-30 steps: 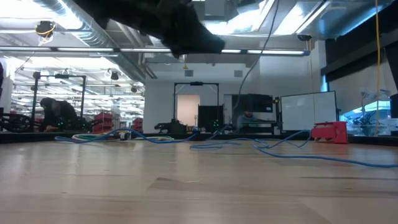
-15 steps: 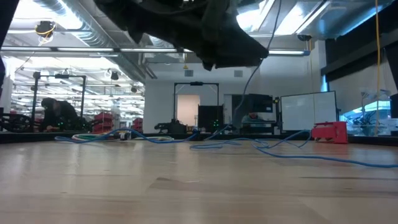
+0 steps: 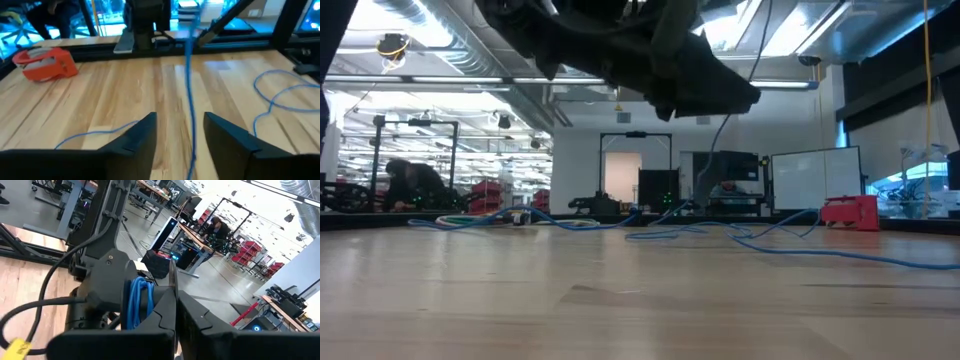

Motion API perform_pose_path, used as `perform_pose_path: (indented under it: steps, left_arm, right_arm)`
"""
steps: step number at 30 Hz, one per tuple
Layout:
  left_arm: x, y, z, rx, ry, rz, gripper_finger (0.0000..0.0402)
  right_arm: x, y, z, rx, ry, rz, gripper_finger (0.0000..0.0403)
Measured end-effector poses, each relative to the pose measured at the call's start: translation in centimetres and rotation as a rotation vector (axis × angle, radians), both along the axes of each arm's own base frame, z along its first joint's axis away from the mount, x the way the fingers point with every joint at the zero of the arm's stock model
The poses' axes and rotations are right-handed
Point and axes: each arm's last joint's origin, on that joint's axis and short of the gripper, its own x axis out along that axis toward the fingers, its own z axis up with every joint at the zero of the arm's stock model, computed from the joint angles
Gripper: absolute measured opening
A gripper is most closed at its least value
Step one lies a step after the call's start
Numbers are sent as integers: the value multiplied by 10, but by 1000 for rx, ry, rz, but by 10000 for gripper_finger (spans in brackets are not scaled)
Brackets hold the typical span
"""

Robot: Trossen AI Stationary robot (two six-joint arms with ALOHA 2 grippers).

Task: Coil cords
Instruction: Coil the blue wire onto the black spool

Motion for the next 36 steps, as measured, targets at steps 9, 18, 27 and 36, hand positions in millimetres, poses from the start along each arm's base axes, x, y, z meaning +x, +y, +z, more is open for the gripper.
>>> perform_pose_path:
  steps: [9, 18, 27, 36]
  left_arm:
    - [-1, 6, 1, 11, 15, 11, 10]
    - [-9, 20, -5, 118, 165, 165, 2]
    - [-51, 26, 26, 264, 400, 332, 4]
    - [-107, 30, 52, 206, 370, 493, 5]
  right_arm:
    - [0, 0, 0, -2, 1, 1, 5]
    - [-7, 11, 0, -16, 4, -7, 5]
    - [-12, 11, -28, 58, 114, -60, 5]
    - [-10, 6, -74, 114, 174, -129, 5]
